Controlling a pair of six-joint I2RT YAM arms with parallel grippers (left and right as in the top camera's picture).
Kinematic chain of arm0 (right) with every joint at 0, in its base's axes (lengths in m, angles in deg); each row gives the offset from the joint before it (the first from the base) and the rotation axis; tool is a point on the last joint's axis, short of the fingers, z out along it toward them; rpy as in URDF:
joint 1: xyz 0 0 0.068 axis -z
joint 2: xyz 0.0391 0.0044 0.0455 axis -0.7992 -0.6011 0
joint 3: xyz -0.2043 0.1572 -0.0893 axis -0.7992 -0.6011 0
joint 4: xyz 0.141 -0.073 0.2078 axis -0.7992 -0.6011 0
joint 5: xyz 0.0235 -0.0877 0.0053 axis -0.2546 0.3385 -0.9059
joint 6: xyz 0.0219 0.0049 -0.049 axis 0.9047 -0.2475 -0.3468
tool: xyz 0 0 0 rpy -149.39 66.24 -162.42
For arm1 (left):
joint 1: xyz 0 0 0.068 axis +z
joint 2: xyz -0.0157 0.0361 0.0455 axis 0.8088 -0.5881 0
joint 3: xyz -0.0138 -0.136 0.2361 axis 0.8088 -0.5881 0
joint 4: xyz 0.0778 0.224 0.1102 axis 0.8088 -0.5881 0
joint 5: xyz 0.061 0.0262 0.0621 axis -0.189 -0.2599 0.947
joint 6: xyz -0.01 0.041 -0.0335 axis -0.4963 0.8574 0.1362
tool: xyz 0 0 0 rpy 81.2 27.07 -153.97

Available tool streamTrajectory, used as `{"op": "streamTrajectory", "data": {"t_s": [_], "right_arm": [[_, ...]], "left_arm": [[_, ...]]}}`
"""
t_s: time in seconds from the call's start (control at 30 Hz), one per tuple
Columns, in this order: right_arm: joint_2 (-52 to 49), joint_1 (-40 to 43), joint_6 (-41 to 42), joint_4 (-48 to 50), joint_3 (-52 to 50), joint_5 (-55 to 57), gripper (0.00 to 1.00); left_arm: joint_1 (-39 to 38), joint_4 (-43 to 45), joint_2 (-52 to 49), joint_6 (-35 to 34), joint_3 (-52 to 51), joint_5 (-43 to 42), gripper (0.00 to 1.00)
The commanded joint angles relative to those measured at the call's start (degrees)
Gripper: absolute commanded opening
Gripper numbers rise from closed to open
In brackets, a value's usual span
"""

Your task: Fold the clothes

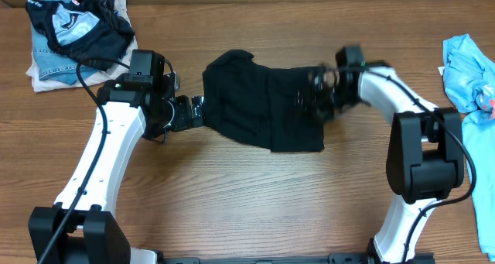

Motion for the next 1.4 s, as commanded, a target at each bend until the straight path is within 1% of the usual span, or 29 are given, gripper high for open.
{"op": "streamTrajectory", "data": {"t_s": [0.0, 0.1, 0.27, 0.43, 0.53, 0.6, 0.7, 0.8, 0.93, 1.0, 1.07, 1.13, 1.23, 1.27, 1.3, 1.33, 1.37], "right_arm": [[1.3, 0.4, 3.0, 3.3, 6.4, 0.8, 0.66], [1.0, 0.4, 5.5, 7.0, 6.6, 3.7, 0.7], [-2.8, 0.3, 5.4, 9.8, 6.4, 4.0, 0.7], [-9.4, 0.2, 5.5, 16.2, 6.4, -2.1, 0.62], [-12.8, 0.2, 7.4, 21.3, 6.4, -4.0, 0.61], [-14.4, 0.3, 9.4, 24.6, 6.4, -3.7, 0.54], [-15.0, 0.5, 11.3, 28.9, 6.4, 0.4, 0.53], [-15.0, 1.0, 11.4, 30.4, 8.5, 0.3, 0.55], [-14.7, 1.7, 11.4, 27.6, 13.9, -0.7, 0.57], [-14.7, 1.9, 11.2, 25.2, 17.6, -1.0, 0.61], [-14.7, 2.1, 11.0, 22.2, 21.7, -1.0, 0.61], [-14.7, 2.3, 11.0, 18.1, 26.5, -1.0, 0.64], [-14.5, 2.8, 8.5, 8.8, 34.9, -0.8, 0.72], [-14.5, 3.0, 7.0, 4.8, 38.1, -0.6, 0.76], [-14.4, 3.3, 5.7, 0.8, 41.3, -0.2, 0.83], [-14.4, 3.5, 4.3, -3.6, 44.6, 0.8, 0.93], [-14.4, 3.7, 2.8, -8.3, 48.0, 2.4, 1.0]], "left_arm": [[-0.2, 0.4, -0.2, 1.1, -0.3, -0.5, 1.0], [-0.2, 0.5, -0.2, 1.1, -0.3, -0.5, 1.0], [-0.2, 0.6, -0.2, 1.1, -0.3, -0.5, 1.0], [-0.2, 1.1, -0.2, 1.1, -0.3, -0.5, 1.0], [-0.2, 1.0, -0.2, 1.1, -0.3, -0.5, 1.0], [-0.2, 0.8, -0.2, 1.1, -0.3, -0.5, 1.0], [-0.2, 0.4, -0.2, 1.1, -0.3, -0.5, 1.0], [-0.2, 0.1, -0.2, 1.5, -0.3, -0.5, 1.0], [-0.2, 0.0, -0.2, 2.6, -0.3, -0.5, 1.0], [-0.2, 0.0, -0.2, 2.6, -0.3, -0.5, 1.0], [-0.2, 0.0, -0.2, 2.6, -0.3, -0.5, 1.0], [-0.2, 0.2, -0.2, 2.9, -0.5, -0.5, 1.0], [-0.2, 2.4, -0.2, 5.8, -1.9, -1.4, 1.0], [-0.2, 3.5, -0.2, 6.7, -2.8, -1.9, 1.0], [-0.2, 4.7, -0.2, 8.0, -3.6, -2.9, 1.0], [-0.2, 6.1, -0.5, 9.7, -4.4, -4.4, 1.0], [-0.2, 7.0, -0.8, 10.7, -4.7, -5.3, 1.0]]}}
